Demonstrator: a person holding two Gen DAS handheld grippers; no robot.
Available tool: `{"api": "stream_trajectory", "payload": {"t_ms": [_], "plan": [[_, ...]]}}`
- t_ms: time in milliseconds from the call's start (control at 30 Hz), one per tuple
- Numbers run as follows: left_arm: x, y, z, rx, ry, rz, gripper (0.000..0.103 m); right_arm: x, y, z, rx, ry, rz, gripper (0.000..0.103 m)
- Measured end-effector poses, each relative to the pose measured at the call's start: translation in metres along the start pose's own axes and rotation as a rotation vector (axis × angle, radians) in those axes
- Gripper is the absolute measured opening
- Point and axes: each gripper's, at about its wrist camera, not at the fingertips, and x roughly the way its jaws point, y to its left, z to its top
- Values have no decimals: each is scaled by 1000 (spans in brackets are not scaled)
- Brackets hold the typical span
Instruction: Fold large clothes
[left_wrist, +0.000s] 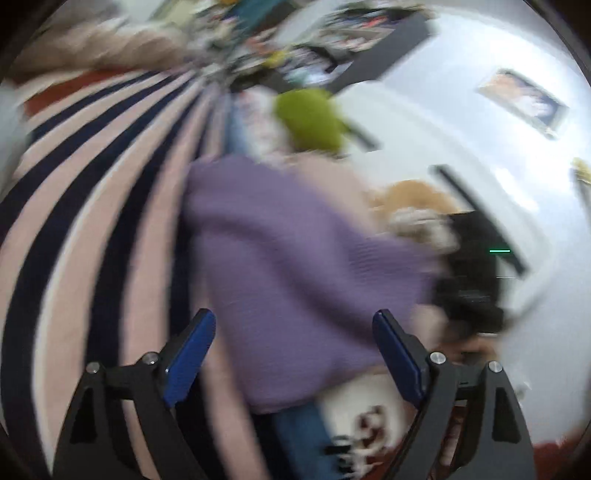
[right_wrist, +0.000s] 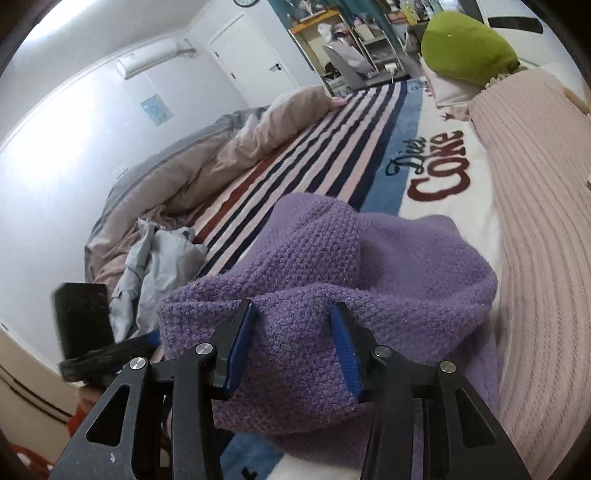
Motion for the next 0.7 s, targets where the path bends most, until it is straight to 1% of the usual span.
{"api": "stream_trajectory", "payload": {"t_ms": [33, 67, 133, 167, 200, 267, 300, 367, 400, 433, 467, 500, 533, 567, 600, 633, 700], "plan": [[11, 8, -3, -28, 26, 15, 84, -3, 3, 2, -7, 3, -18, 40], [23, 13, -7, -45, 51, 9, 84, -6, 6, 5, -13, -2, -31, 41], [39, 17, -12, -57, 57, 0, 84, -13, 18, 11, -24, -34, -41, 50], [42, 18, -14, -69, 52, -12, 84, -19, 24, 13, -35, -57, -35, 59], [45, 21, -14, -90, 48, -32, 84, -25, 34, 16, -57, -85, -16, 71], [49, 21, -13, -97, 51, -37, 84, -27, 49, 22, -92, -91, 25, 79], [48, 20, -13, -92, 51, -35, 84, -24, 57, 24, -114, -78, 25, 80], [48, 19, -12, -84, 51, -29, 84, -12, 68, 27, -145, -47, -10, 80], [46, 17, -16, -87, 53, -29, 84, 0, 70, 26, -148, -16, -29, 80], [47, 17, -16, -91, 54, -29, 84, 17, 70, 24, -143, 35, -51, 77], [42, 15, -17, -93, 55, -27, 84, 30, 70, 19, -146, 65, -92, 59], [41, 14, -17, -95, 55, -23, 84, 35, 70, 16, -159, 66, -131, 40], [38, 14, -17, -96, 55, -24, 84, 38, 72, 13, -200, 53, -180, 36], [36, 11, -14, -98, 52, -31, 84, 36, 74, 11, -226, 31, -191, 22], [32, 9, -12, -97, 46, -44, 84, 29, 75, 11, -244, 3, -206, 18], [28, 5, -10, -91, 40, -55, 85, 17, 76, 12, -250, -32, -230, 17], [21, -3, -7, -77, 24, -82, 85, -8, 73, 14, -245, -106, -247, 15]]}}
